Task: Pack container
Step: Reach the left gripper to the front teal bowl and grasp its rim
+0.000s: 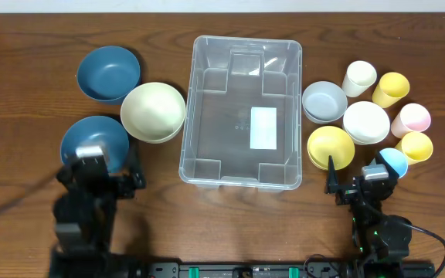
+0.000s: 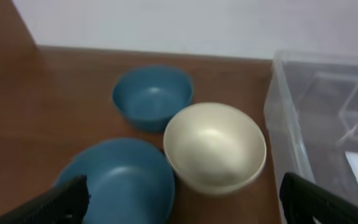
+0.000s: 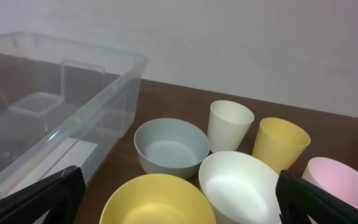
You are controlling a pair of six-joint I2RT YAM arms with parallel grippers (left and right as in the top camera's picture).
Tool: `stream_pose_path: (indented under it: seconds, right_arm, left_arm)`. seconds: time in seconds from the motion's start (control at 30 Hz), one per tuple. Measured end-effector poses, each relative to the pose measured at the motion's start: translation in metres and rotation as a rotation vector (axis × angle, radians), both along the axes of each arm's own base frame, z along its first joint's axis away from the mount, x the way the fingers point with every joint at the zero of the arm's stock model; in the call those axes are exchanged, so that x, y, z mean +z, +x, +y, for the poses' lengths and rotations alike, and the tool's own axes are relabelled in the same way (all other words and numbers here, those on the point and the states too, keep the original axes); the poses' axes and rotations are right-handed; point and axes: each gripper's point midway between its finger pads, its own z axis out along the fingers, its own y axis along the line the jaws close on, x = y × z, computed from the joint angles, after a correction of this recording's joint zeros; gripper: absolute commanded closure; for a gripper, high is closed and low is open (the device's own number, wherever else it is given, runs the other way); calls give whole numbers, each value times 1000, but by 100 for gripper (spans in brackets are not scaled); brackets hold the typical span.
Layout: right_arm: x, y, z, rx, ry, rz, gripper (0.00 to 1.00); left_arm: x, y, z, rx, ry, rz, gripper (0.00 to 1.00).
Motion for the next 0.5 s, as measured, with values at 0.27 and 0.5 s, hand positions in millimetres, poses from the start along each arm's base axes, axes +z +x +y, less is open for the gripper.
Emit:
stream_pose_path:
  seconds: [0.27, 0.5]
  right_arm:
    - [0, 0, 0, 0, 0, 0, 1]
    - [0, 0, 0, 0, 0, 0, 1]
  left_arm:
    - [51, 43, 1, 1, 17, 307, 2]
    - [26, 55, 3, 27, -8, 452, 2]
